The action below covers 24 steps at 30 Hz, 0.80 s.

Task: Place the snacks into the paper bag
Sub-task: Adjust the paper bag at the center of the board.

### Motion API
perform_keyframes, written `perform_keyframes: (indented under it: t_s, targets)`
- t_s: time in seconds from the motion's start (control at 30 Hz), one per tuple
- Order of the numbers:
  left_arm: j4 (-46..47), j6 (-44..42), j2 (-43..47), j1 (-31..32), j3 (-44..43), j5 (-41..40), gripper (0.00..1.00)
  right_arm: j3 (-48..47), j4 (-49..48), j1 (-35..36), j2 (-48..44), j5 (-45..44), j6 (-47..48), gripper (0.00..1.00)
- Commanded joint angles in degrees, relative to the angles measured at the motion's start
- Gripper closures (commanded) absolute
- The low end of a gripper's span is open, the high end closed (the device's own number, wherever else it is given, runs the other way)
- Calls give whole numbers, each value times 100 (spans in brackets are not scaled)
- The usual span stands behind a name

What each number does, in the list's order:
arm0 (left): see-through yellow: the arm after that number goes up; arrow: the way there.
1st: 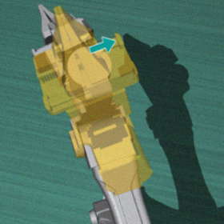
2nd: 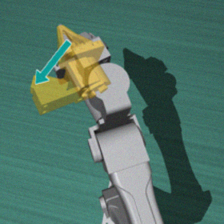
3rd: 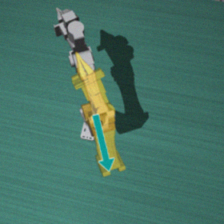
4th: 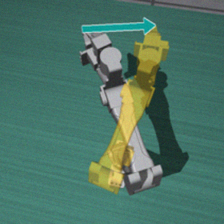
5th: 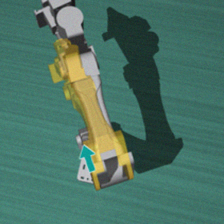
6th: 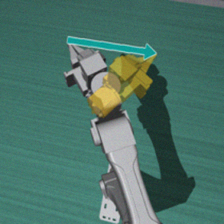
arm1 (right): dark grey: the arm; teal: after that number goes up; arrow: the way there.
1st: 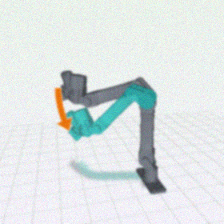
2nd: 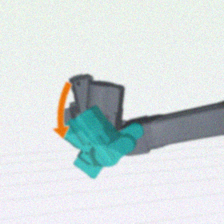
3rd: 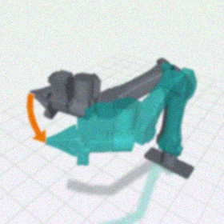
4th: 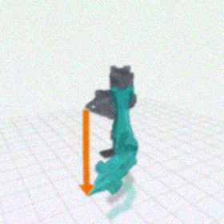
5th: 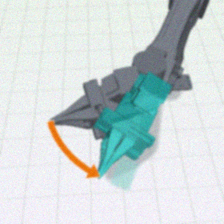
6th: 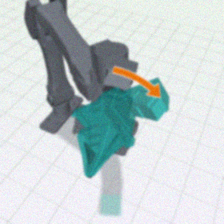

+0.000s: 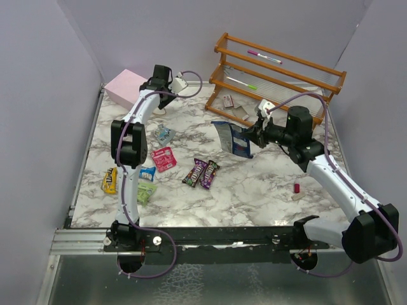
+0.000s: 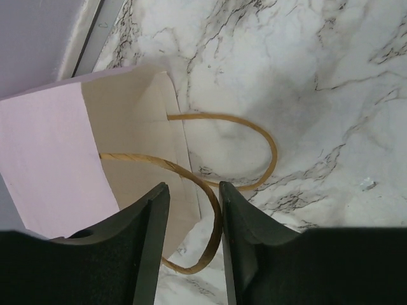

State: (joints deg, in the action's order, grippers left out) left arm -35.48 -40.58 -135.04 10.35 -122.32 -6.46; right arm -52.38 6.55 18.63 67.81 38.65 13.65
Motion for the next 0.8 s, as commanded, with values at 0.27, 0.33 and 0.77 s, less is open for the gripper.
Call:
perform_keyframes:
  t_s: [0.27,0.33,0.77]
  targets:
    - [-402,-101,562,382,-128,-424,100,59,-39,-290,-355,350,-3,99]
    - [-362,-104,908,500,-36,-518,100,51,-35,-330,-400,406,-3,99]
    - [-1279,976,1858,845,-711,-119,100,93,-61,-387,-469,451,23,99]
